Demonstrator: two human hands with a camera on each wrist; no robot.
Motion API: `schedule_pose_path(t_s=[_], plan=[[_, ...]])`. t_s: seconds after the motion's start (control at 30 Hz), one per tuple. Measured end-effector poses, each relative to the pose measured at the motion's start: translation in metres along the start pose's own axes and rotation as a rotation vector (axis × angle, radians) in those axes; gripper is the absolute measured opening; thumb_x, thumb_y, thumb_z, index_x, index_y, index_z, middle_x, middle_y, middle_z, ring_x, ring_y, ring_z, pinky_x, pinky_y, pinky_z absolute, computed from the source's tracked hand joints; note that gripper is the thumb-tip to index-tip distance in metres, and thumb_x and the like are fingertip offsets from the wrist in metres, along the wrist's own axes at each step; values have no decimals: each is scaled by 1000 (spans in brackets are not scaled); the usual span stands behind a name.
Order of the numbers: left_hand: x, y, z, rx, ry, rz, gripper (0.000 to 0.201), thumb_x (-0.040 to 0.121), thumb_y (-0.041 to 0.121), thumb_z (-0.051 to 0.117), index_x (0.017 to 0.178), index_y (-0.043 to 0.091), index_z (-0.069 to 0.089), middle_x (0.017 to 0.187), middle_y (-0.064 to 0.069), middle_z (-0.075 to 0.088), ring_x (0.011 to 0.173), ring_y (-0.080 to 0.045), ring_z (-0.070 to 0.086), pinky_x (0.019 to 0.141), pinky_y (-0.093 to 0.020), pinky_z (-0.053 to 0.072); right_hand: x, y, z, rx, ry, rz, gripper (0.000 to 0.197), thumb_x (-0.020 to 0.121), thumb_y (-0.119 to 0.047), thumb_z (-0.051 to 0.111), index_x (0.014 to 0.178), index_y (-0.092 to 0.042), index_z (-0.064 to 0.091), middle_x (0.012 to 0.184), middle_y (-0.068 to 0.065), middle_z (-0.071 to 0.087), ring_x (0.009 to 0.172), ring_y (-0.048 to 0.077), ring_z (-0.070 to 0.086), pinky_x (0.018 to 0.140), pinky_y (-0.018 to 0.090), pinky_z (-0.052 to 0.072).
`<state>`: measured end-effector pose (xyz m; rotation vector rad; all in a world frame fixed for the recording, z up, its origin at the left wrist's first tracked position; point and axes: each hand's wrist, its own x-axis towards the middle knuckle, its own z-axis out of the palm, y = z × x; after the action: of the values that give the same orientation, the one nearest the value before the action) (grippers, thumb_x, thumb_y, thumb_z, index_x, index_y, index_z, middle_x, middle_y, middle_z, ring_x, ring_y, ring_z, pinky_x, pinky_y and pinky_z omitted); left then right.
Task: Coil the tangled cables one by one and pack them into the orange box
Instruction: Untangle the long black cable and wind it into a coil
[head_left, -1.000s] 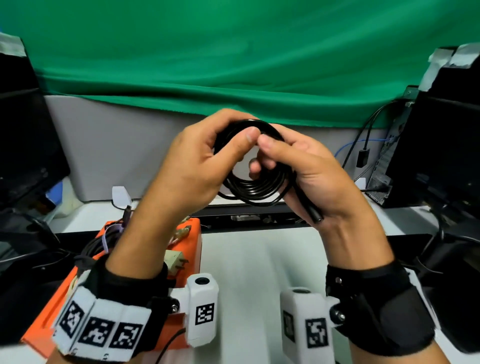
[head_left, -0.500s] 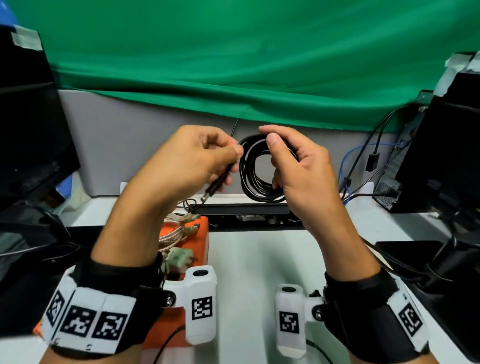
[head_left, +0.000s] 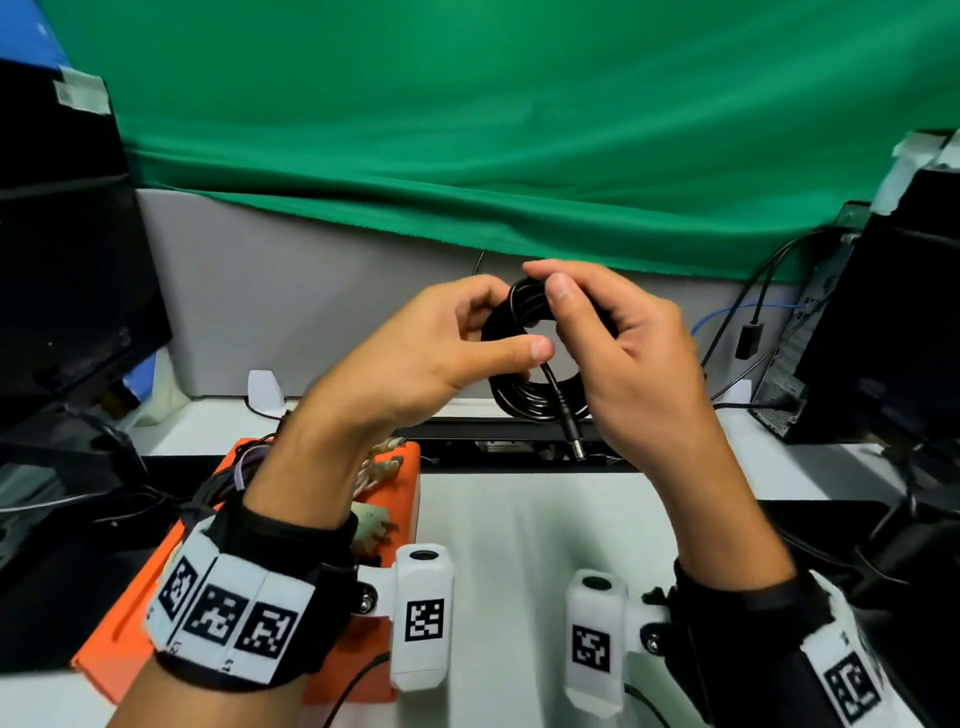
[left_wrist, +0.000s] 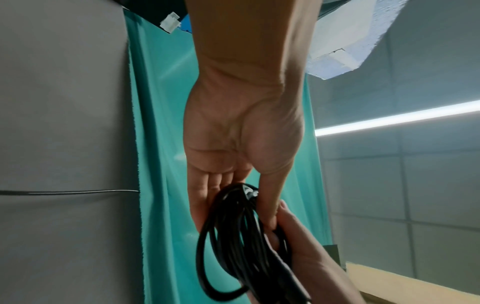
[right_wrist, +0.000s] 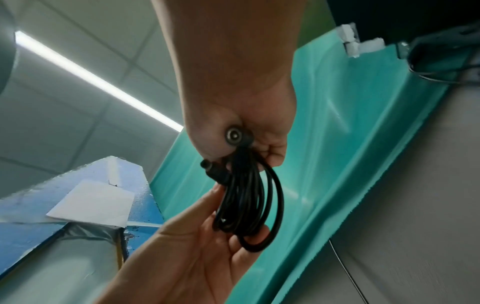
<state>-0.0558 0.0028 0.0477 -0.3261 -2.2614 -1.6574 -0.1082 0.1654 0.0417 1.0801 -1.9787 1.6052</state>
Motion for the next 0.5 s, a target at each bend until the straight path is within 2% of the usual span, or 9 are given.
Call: schedule_pose_path(t_s=[0.07,0.13,0.2,0.27,0.33,0.43,0.5], plan=[[2,0,3,60,58,18,33,87,19,78,107,-1,61,85,-9,67,80,-17,66,81,-41,56,-1,-3,-2,-68,-6,-38,24,105,-29,53,120,-30,72,102,-17,74,100,-4,66,86,15,49],[4,-1,9,158,153,40,30,87,30,77,97,7,62,80,-11,67,73,-19,65,76,-48,55,-1,-5,-2,-125,2,-86,26,105,-27,53,124,-28,70,110,-14,73,105,-5,64,89,10,45],[6,-3,19,257,282,54,28,85,41,72,88,16,60,74,-5,68,69,-25,68,69,-52,56,-1,-3,1,-203,22,-138,28,105,-26,53,129,-26,68,110,-4,72,104,1,64,89,9,43],[9,-4,29,337,386,59,24,88,40,68,85,18,57,71,0,65,69,-27,67,63,-48,54,0,1,3,-275,30,-164,31,104,-28,53,131,-27,67,102,4,69,96,11,64,86,17,46],[10,-6,37,439,476,58,18,92,32,64,84,20,53,71,2,65,71,-25,64,58,-40,50,0,3,3,-307,22,-167,31,103,-29,54,132,-28,66,100,6,68,94,16,65,85,24,47],[11,-12,40,532,614,78,8,91,22,58,91,23,50,77,0,67,71,-29,58,56,-38,41,-3,1,9,-313,-18,-201,32,102,-29,54,132,-29,67,93,5,66,86,18,64,81,33,49],[10,-15,37,532,671,100,8,89,16,55,93,22,53,75,-1,66,70,-32,57,55,-39,41,-6,-2,17,-317,-48,-229,34,101,-31,53,133,-30,66,89,6,63,82,23,63,77,43,51]])
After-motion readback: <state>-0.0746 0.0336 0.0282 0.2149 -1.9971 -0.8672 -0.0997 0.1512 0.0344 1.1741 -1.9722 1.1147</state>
